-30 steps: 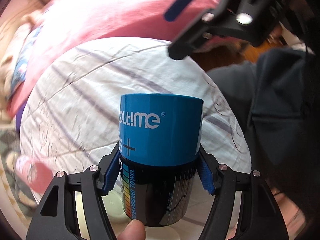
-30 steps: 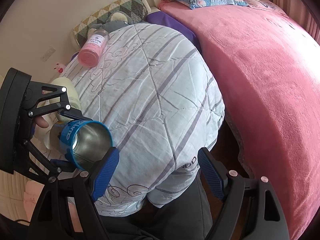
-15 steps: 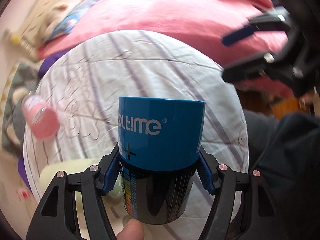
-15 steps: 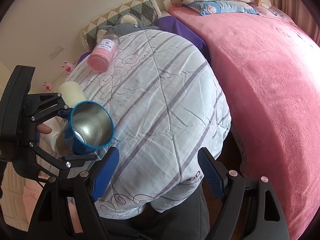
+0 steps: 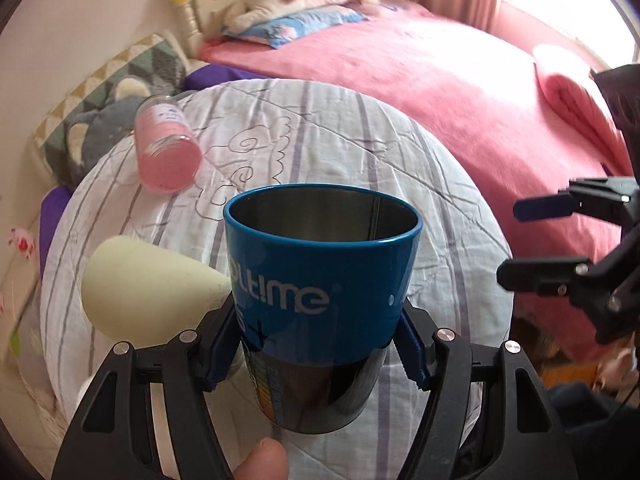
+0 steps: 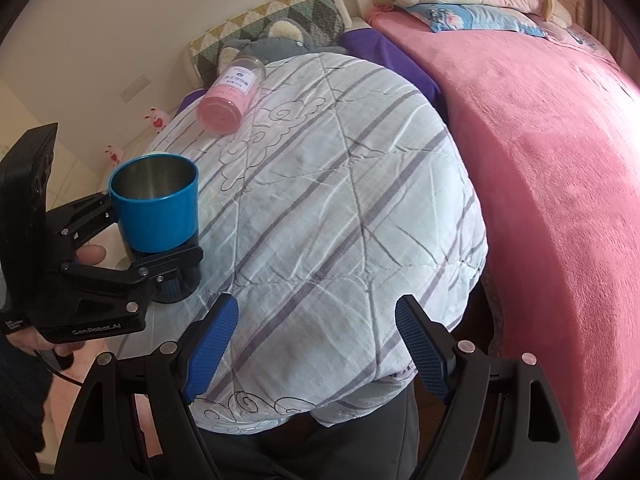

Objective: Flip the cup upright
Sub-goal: 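Rotate the black-and-blue cup upright with the left tool, opening upward, then lower the upright cup onto the table with the left tool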

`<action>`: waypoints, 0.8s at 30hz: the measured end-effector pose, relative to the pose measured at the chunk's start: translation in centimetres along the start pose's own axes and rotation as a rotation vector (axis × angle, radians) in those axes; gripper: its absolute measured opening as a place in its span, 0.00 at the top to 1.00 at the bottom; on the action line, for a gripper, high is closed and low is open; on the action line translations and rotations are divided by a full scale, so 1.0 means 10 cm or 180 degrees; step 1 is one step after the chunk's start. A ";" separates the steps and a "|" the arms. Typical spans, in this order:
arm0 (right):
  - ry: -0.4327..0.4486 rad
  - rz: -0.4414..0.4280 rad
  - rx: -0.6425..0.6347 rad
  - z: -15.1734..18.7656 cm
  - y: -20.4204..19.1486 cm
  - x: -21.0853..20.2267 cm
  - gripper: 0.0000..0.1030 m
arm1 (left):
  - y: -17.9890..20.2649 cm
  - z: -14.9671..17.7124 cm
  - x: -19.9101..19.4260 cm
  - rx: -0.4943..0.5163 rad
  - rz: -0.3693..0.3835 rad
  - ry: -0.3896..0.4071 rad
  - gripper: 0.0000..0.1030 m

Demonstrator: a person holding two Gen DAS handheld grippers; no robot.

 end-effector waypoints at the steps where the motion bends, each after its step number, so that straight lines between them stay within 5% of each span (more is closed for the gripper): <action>1: -0.0012 -0.0015 -0.0030 0.00 -0.03 0.01 0.20 | -0.01 0.00 -0.01 -0.0065 -0.0025 0.0027 0.34; 15: -0.0093 -0.0108 -0.0204 0.05 -0.20 0.05 0.20 | 0.02 0.03 -0.25 -0.0706 -0.0403 0.0485 0.34; 24: -0.0145 -0.0134 -0.0277 0.17 -0.23 0.01 0.20 | -0.05 0.18 -0.27 -0.1197 -0.0883 0.0742 0.34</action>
Point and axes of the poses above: each gripper's, at about its wrist camera, not at the fingertips, and x roughly the way its jaws point, y to its right, z to its underside, the point moved 9 cm from there along x, roughly the way its jaws point, and after that the axes turned 14 degrees about -z, right-handed, at the moved point
